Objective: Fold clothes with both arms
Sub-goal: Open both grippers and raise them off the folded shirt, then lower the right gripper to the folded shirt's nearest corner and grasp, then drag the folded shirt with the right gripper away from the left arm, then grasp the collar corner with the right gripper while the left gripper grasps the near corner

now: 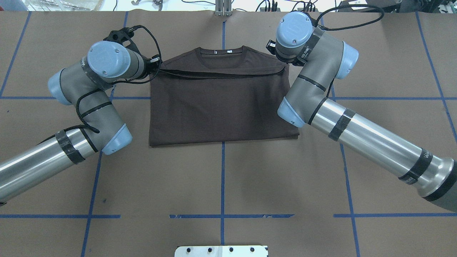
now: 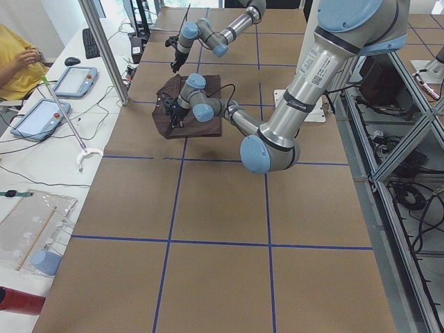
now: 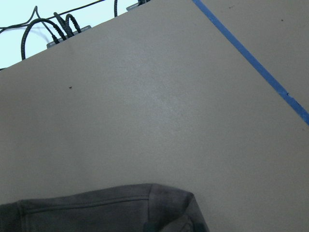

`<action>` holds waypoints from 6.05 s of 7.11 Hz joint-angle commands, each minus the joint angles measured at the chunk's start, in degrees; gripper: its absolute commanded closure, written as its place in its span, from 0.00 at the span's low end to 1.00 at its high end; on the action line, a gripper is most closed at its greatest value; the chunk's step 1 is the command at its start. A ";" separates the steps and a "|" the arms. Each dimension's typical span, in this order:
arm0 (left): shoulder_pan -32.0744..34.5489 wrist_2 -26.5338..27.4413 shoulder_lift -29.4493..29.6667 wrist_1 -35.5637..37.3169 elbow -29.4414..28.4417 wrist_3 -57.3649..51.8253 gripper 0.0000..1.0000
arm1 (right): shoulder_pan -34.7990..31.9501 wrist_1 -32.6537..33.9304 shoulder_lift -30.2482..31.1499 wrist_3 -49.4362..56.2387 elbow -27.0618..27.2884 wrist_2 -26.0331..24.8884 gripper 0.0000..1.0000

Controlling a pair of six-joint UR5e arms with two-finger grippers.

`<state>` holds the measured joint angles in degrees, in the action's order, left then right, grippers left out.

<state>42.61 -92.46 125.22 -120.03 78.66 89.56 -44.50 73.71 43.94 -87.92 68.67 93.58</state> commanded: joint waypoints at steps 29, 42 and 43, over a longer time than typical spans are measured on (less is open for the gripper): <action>0.80 -0.61 -3.40 -3.54 6.23 0.44 0.62 | 41.95 0.64 49.84 -16.05 59.99 10.48 0.01; -20.37 -10.63 -12.81 9.90 24.18 26.10 0.49 | 12.86 0.55 37.36 -8.23 49.10 6.62 0.00; -20.64 -10.63 -12.72 9.91 24.18 26.10 0.49 | 12.86 0.55 37.27 -8.32 49.10 6.70 0.00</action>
<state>22.64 -103.10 112.29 -110.46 102.92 115.56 -31.67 74.27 81.29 -96.21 117.83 100.35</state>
